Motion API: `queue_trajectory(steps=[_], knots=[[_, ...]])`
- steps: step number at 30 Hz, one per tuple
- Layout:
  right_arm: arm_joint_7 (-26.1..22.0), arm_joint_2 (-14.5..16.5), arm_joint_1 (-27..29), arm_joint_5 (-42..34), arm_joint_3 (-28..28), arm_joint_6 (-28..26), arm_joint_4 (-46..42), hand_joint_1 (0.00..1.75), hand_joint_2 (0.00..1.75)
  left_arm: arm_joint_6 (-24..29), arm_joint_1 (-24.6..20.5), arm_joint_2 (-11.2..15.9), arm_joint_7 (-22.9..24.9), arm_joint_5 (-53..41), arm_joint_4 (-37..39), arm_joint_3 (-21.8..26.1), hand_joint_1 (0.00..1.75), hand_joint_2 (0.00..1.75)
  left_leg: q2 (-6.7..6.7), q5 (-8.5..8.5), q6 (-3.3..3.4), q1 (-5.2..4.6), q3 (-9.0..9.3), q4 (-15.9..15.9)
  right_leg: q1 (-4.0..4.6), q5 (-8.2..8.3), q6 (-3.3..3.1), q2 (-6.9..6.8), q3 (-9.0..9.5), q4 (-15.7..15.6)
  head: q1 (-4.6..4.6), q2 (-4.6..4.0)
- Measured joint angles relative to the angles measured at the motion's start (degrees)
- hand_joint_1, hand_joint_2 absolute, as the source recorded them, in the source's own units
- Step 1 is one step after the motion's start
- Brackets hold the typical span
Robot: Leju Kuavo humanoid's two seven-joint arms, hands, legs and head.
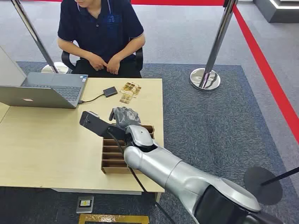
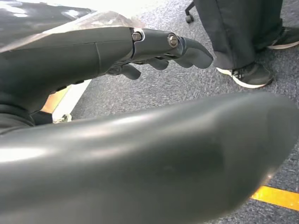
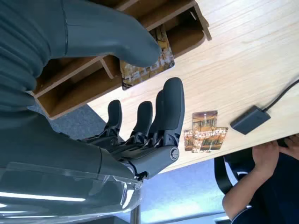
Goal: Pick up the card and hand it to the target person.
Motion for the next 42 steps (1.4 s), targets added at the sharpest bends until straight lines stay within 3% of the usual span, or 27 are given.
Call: queue_trajectory(steps=[19,26,31,42], knots=[[0.31,0.00,-0.41,-0.07,0.63,0.29,-0.08,1.00,1.75,0.00,0.00,-0.01,0.47,-0.01,0.00,-0.09,0.00,0.00,0.00,0.07,0.02,0.00,0.00,0.00,0.00,0.05,0.02,0.00,0.00,0.00,0.02,0.00],[1.83,0.00,-0.35,-0.25,1.37,1.42,-0.06,0.75,1.75,-0.14,-0.01,-0.01,0.64,-0.14,0.00,-0.13,0.00,0.00,0.00,0.07,0.02,0.00,-0.01,0.00,0.00,0.06,0.02,0.00,0.00,0.00,0.02,0.00],[1.99,0.00,-0.26,-0.29,1.97,1.45,0.27,0.87,1.75,-0.20,-0.01,-0.01,0.64,-0.18,0.00,-0.14,0.00,0.00,0.00,0.07,0.02,0.00,-0.01,0.00,0.00,0.06,0.01,0.00,-0.01,0.00,0.02,0.00],[1.92,0.00,-0.23,-0.79,2.67,0.62,1.31,0.79,1.75,-0.59,-0.01,0.00,0.62,-0.57,0.00,-0.27,0.00,0.00,0.00,0.08,0.02,0.00,0.00,0.00,0.00,0.07,0.00,0.00,-0.01,0.00,0.02,0.00]])
